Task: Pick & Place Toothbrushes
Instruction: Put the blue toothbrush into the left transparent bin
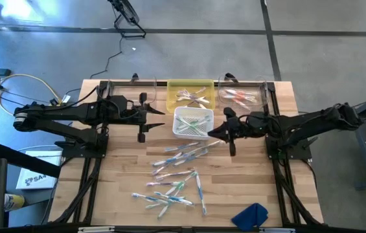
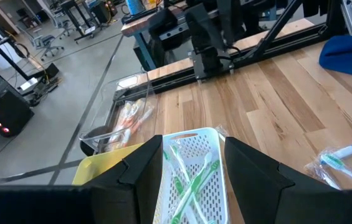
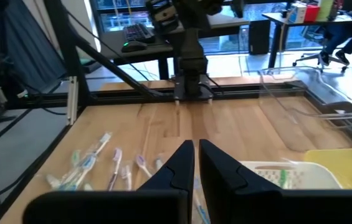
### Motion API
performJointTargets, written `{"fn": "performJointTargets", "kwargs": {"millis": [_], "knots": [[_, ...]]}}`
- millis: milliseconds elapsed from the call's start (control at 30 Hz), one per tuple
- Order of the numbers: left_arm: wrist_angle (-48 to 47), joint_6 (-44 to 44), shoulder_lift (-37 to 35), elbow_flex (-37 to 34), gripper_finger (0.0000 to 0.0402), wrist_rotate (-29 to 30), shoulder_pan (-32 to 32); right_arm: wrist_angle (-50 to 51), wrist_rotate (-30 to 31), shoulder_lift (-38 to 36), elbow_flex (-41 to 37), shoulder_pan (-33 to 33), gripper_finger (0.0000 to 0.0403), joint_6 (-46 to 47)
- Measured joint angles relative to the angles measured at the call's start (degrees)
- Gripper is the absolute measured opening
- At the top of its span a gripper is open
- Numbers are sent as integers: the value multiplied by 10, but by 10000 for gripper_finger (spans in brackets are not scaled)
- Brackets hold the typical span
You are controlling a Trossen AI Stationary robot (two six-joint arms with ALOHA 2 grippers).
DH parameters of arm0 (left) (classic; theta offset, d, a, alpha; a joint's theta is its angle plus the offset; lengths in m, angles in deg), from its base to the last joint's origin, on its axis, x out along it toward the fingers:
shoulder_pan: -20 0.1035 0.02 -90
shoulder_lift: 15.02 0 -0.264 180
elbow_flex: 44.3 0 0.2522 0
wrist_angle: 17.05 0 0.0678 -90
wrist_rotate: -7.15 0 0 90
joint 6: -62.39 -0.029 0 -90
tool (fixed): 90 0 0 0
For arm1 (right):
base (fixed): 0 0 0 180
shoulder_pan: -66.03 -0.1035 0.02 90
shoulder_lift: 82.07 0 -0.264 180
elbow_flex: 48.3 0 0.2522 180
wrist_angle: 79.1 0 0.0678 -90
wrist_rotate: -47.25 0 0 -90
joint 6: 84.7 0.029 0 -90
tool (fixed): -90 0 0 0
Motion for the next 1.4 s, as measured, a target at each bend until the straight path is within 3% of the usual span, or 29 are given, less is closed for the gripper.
{"fn": "performJointTargets", "kwargs": {"millis": [1033,1200,1400], "knots": [[0,3,0,0,168,4,0,0,0,0,0,-22,16,-1],[-12,59,0,0,168,7,0,1,0,0,0,-22,16,-1],[-96,142,0,0,168,-55,-1,3,0,0,0,-22,16,-2]]}}
